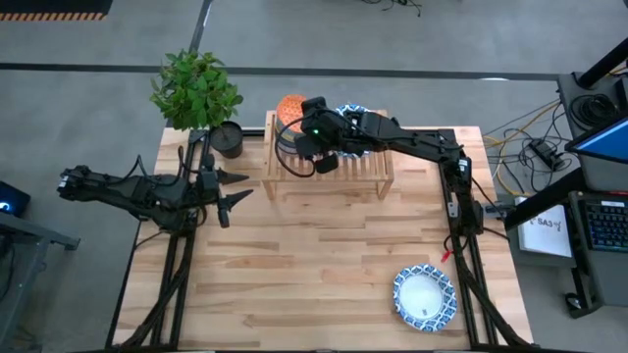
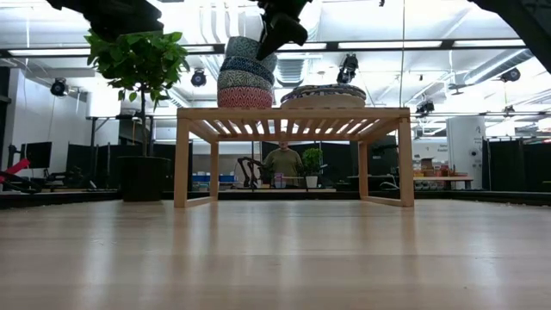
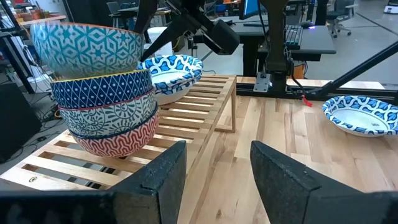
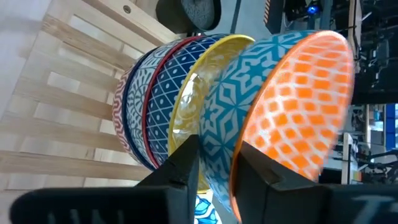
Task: Place and stack bowls onto a shelf
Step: Stack the orange bowl on top of the yellow bowl on the shelf
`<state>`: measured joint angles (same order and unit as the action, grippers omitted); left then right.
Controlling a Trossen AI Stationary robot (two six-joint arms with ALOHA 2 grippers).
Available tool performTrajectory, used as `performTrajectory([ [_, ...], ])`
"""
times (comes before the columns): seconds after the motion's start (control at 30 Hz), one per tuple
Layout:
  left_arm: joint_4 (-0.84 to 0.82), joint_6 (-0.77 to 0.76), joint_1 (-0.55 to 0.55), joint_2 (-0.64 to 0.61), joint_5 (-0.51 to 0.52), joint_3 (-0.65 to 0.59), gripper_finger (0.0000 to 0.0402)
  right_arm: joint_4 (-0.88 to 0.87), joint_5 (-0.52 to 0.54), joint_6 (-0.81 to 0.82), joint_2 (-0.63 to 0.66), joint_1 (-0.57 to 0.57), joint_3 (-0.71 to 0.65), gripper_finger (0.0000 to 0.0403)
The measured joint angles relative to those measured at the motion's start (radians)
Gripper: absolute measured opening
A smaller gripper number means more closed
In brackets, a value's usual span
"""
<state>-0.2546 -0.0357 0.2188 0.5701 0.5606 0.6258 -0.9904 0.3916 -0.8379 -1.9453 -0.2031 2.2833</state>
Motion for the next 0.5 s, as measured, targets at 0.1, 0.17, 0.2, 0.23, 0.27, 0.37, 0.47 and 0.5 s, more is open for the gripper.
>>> performTrajectory([
  [0.1, 0.000, 0.000, 0.000, 0.000, 0.000, 0.000, 0.0162, 0.001, -0.003, 0.000, 0.000, 0.000, 0.000, 0.0048],
  [0.17, 0.000, 0.000, 0.000, 0.000, 0.000, 0.000, 0.0162, 0.006, -0.003, 0.025, 0.000, 0.000, 0.000, 0.0045],
  [0.2, 0.000, 0.000, 0.000, 0.000, 0.000, 0.000, 0.0162, 0.006, -0.003, 0.046, 0.000, 0.000, 0.000, 0.0046],
  [0.23, 0.000, 0.000, 0.000, 0.000, 0.000, 0.000, 0.0162, 0.006, -0.001, 0.066, 0.000, 0.000, 0.000, 0.0049],
  [0.27, 0.000, 0.000, 0.000, 0.000, 0.000, 0.000, 0.0162, 0.006, 0.000, 0.085, 0.000, 0.000, 0.000, 0.0055],
  [0.37, 0.000, 0.000, 0.000, 0.000, 0.000, 0.000, 0.0162, 0.006, 0.001, 0.104, 0.000, 0.000, 0.000, 0.0081],
  [0.47, 0.000, 0.000, 0.000, 0.000, 0.000, 0.000, 0.0162, 0.006, 0.001, 0.094, 0.000, 0.000, 0.000, 0.0113],
  [0.5, 0.000, 0.000, 0.000, 0.000, 0.000, 0.000, 0.0162, 0.008, 0.004, 0.093, 0.000, 0.000, 0.000, 0.0124],
])
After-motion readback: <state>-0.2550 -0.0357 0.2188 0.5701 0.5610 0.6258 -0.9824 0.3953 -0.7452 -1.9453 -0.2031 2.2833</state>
